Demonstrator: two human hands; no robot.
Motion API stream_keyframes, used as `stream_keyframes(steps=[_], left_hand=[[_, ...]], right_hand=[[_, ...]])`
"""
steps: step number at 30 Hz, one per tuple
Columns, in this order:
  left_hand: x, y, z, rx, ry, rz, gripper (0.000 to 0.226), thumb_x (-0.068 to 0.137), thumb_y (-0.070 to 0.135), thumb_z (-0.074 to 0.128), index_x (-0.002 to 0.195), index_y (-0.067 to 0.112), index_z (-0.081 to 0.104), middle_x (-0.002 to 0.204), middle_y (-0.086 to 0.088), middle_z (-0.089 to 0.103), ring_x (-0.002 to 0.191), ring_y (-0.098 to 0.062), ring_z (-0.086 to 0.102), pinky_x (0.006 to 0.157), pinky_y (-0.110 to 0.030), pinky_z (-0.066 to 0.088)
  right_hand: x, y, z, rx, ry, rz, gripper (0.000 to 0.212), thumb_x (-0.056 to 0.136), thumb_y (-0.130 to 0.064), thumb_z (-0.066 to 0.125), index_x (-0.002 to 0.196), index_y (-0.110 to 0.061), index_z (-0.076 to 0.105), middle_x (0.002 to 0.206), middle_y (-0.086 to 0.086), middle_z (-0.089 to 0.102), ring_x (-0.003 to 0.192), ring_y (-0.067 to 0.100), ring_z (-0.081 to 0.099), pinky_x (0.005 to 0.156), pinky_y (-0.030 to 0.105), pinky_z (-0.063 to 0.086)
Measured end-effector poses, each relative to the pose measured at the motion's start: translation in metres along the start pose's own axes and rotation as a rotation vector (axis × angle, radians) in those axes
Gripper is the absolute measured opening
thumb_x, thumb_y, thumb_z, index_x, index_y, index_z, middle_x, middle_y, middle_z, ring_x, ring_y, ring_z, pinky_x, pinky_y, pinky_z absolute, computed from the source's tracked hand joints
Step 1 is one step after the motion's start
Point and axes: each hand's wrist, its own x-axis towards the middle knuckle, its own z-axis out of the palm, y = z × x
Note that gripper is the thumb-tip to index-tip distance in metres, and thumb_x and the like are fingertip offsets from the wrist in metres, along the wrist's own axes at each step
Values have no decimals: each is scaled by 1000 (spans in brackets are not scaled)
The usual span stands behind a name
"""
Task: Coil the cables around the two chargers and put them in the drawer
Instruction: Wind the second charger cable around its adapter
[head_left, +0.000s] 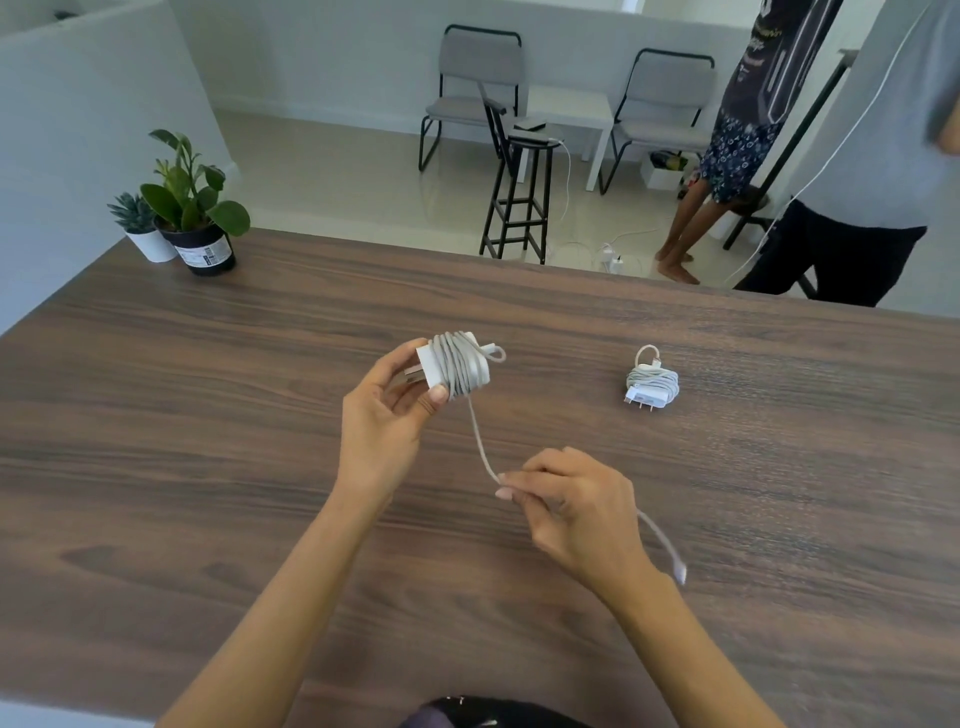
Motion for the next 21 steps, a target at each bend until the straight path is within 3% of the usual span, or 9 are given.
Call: stream_keyframes(steps=[6,9,12,17,21], left_hand=[[3,-30,-9,179,16,1,54,75,-6,71,118,25,58,112,-6,67,105,-21,64,97,-45,49],[-8,-34,-2,280,-37,50,63,72,-8,73,115,35,57,114,1,65,105,-15,63,97,-40,50],[-20,-34,2,348,-103,103,66,69,-11,73,116,31,57,118,12,61,107,-11,62,97,-34,49],[-37,-22,4,298,-228,121,57,71,-2,74,119,24,58,117,15,61,113,-13,58,96,-30,48],[-50,-6,11,115,-343,13,55,70,1,72,120,20,59,120,3,62,114,-23,58,98,-33,47]], right_hand=[[6,-14,-19,55,-71,17,7,77,-32,70,73,-29,74,69,-14,64,58,11,56,48,27,47],[19,-20,-29,78,-40,1,11,78,-32,67,71,-28,73,69,-14,64,58,11,54,48,28,46],[37,-14,-37,21,50,-40,8,78,-27,71,71,-27,74,70,-14,66,58,10,52,47,29,45],[60,1,-47,-17,165,-116,11,74,-13,78,72,-23,76,72,-9,69,57,15,51,47,31,42],[74,11,-46,84,157,-66,5,77,-22,73,74,-22,77,72,-7,71,59,16,55,54,32,44]])
